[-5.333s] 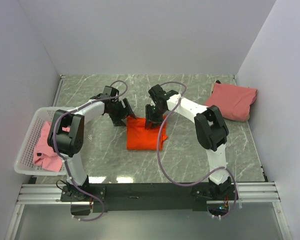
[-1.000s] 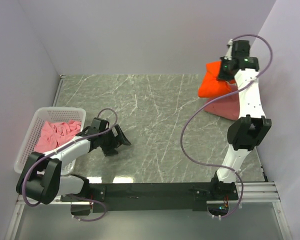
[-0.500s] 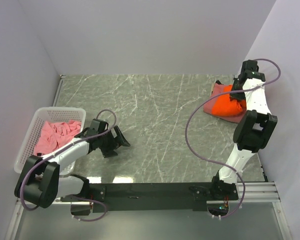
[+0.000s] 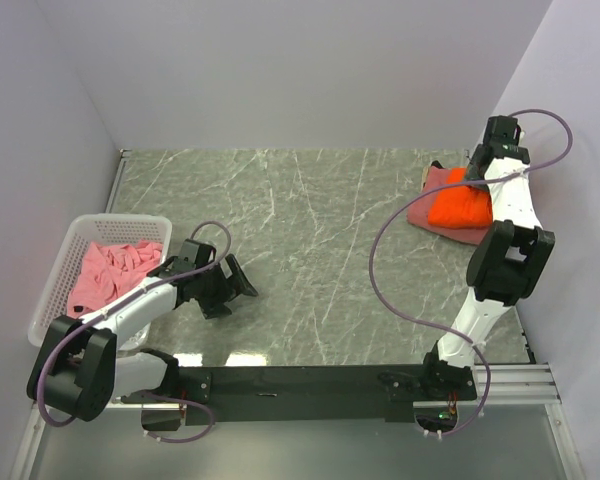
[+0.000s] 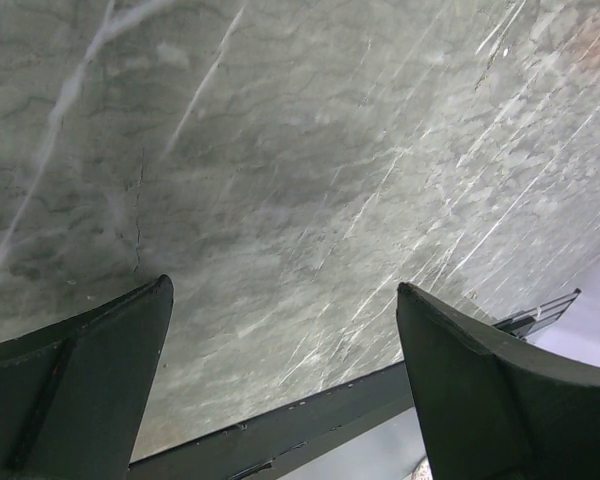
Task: Fold and stack the t-shirts
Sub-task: Neatly place the folded tshirt to the corner
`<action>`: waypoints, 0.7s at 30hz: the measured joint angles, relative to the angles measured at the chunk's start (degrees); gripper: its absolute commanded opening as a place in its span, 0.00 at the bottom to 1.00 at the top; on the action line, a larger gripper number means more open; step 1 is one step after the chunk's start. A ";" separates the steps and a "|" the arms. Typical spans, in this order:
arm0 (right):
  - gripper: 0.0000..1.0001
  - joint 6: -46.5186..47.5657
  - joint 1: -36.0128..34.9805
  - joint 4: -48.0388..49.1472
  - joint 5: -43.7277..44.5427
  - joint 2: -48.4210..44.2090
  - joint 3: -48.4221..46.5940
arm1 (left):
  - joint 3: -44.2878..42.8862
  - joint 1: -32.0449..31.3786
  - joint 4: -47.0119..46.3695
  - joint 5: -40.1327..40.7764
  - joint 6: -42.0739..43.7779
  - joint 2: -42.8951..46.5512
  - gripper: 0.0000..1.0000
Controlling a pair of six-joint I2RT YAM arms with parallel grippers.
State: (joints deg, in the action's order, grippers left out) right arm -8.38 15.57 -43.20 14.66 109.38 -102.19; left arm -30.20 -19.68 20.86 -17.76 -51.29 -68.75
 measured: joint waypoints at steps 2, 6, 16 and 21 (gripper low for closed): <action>0.76 -0.11 0.00 0.66 0.57 -0.37 0.74 | -0.15 0.00 0.42 0.09 0.07 -0.02 0.99; 0.87 -0.66 0.00 1.09 0.94 -2.73 3.78 | -1.77 0.00 1.20 0.07 0.22 -0.57 0.99; 0.91 -3.15 0.00 -0.24 1.01 -16.37 5.57 | -8.79 0.00 2.43 0.13 1.33 -1.31 0.99; 0.92 -4.87 -0.15 -1.81 1.31 -24.59 9.20 | -13.42 0.00 5.86 1.27 2.60 -1.14 0.99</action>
State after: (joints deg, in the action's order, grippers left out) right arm -13.26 15.42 -45.01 15.97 84.79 -92.99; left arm -43.62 -19.68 26.72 -16.49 -48.69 -69.89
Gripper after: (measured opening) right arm 0.910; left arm 0.994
